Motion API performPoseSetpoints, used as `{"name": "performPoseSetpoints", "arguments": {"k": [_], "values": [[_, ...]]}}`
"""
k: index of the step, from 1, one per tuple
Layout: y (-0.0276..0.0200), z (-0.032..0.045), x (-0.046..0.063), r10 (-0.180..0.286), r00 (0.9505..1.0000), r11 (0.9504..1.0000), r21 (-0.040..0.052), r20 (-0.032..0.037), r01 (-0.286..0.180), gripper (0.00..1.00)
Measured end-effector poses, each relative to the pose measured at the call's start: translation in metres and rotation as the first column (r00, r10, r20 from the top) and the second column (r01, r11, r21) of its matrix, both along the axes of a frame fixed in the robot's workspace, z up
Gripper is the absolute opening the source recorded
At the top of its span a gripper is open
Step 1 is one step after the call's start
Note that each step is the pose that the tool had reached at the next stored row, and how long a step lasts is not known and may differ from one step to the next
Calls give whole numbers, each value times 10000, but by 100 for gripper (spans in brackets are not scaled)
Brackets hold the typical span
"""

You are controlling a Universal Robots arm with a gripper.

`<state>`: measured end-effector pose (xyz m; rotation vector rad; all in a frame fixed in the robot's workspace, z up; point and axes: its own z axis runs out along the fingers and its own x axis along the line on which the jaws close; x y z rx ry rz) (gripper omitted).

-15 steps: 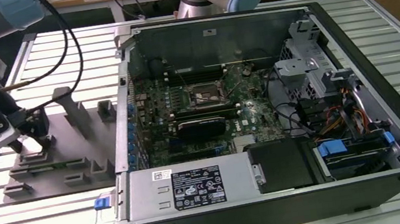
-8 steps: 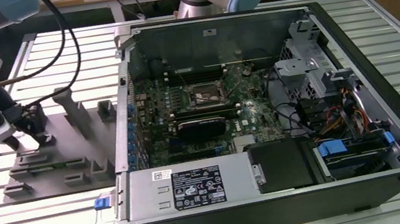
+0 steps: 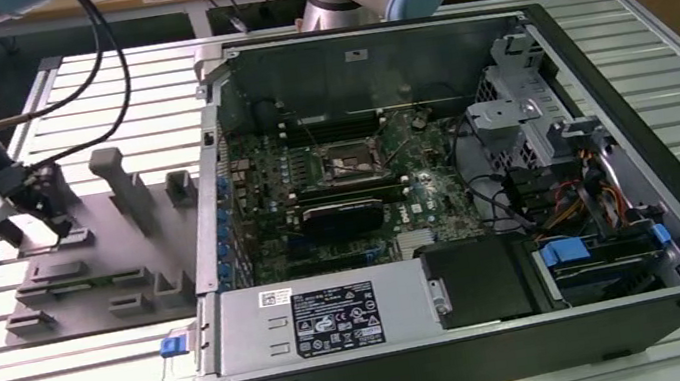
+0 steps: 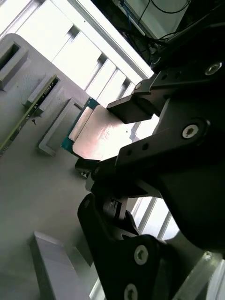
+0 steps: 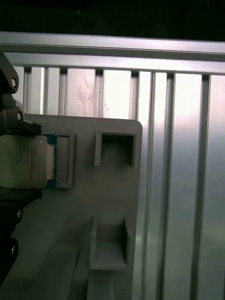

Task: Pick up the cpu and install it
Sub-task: 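Pick up the cpu and move it towards the insertion slot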

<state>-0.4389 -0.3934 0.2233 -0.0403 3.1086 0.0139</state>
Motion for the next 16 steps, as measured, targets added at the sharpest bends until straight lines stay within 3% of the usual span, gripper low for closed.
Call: {"name": "performPoseSetpoints", "arguments": {"k": [16], "values": [[2, 542, 0, 0, 10000, 10000, 0, 0, 0, 55]]}}
